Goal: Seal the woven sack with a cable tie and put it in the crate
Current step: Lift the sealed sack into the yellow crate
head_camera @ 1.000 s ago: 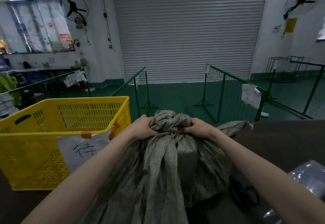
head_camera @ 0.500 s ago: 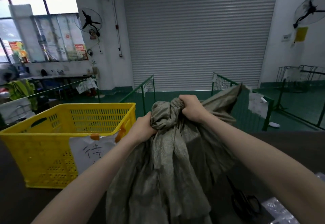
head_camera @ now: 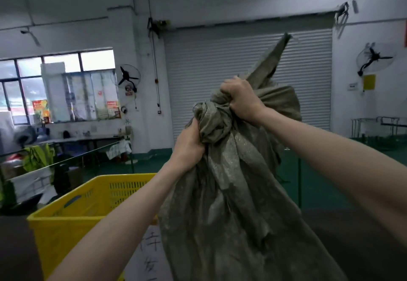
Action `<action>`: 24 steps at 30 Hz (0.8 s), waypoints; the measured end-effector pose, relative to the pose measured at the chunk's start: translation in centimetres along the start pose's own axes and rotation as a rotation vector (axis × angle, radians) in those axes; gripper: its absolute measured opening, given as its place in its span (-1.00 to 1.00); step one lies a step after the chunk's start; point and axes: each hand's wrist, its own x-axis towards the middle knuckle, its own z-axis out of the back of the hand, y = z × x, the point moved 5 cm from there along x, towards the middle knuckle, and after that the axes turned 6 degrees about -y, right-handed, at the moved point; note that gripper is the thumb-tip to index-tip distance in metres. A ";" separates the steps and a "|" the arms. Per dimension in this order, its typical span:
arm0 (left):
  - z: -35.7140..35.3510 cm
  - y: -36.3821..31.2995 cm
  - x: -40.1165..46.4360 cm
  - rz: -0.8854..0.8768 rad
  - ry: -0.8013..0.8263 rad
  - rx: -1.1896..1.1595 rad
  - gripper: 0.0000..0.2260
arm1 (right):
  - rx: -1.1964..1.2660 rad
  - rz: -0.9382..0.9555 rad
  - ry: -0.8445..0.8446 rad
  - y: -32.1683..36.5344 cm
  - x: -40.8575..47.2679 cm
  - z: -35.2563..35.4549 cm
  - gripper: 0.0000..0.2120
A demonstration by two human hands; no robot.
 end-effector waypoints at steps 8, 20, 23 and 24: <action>10.6 7.1 1.1 -0.126 -0.259 0.265 -0.73 | -0.015 0.051 -0.048 7.2 8.1 -6.7 -0.71; 18.4 17.6 5.3 -0.309 -0.354 0.435 -0.80 | -0.028 -0.004 -0.112 12.0 15.5 -15.5 -0.74; 20.4 18.8 7.2 -0.387 -0.417 0.493 -0.85 | -0.006 -0.075 -0.190 11.9 16.6 -16.4 -0.77; 20.9 19.4 7.6 -0.414 -0.429 0.537 -0.87 | 0.013 -0.097 -0.207 12.1 16.7 -16.9 -0.77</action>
